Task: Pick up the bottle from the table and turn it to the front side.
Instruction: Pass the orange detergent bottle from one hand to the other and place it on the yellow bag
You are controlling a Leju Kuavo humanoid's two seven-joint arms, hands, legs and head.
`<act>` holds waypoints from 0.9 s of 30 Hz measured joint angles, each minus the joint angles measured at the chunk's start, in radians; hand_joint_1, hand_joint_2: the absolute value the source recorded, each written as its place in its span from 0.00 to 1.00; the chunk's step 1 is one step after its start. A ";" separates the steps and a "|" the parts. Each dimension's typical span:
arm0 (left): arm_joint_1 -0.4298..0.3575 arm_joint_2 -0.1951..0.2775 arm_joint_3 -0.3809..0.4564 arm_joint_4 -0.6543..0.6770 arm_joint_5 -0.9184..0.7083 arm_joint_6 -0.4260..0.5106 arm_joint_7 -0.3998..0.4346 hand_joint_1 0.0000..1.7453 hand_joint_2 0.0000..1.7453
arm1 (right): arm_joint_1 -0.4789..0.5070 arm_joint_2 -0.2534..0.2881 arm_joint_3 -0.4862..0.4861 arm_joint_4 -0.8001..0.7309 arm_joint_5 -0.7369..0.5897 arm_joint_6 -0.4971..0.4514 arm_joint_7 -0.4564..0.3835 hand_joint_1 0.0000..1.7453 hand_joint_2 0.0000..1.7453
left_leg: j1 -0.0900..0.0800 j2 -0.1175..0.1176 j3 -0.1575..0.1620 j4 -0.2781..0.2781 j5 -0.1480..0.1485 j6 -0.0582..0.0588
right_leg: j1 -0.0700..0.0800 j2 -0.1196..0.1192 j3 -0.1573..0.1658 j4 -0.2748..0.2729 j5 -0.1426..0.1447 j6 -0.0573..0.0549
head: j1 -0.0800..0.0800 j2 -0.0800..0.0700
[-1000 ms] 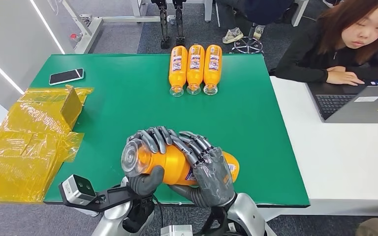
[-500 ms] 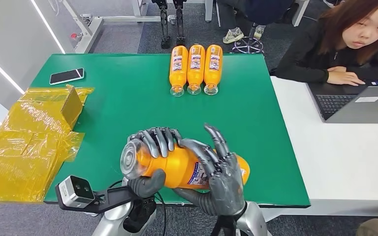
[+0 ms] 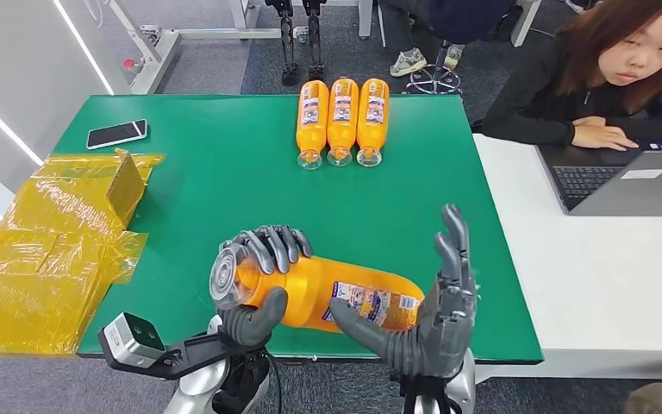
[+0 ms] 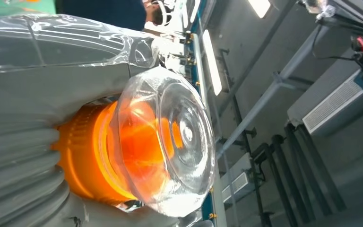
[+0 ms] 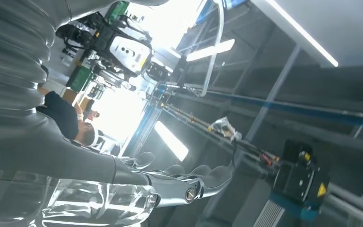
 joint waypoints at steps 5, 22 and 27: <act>0.005 0.010 0.001 0.000 -0.128 0.151 -0.004 0.86 1.00 | -0.003 0.031 -0.025 -0.057 -0.033 0.000 -0.001 0.00 1.00 | 0.000 0.000 0.000 0.000 0.000 0.000 | 0.000 0.000 0.000 0.000 0.000 0.000 | 0.000 0.000; -0.153 0.291 0.044 0.043 -1.510 0.779 0.459 0.98 1.00 | 0.036 0.047 -0.045 -0.081 -0.074 0.000 -0.001 0.00 1.00 | 0.001 0.000 0.000 0.000 0.002 -0.003 | 0.001 0.001 -0.002 0.002 0.000 -0.001 | 0.000 0.000; -0.212 0.437 0.039 0.113 -1.658 0.564 0.619 1.00 1.00 | 0.049 0.047 -0.061 -0.074 -0.083 0.000 -0.001 0.00 1.00 | 0.001 0.003 0.000 -0.001 0.003 -0.004 | 0.001 0.004 -0.004 0.003 0.002 -0.003 | 0.000 0.000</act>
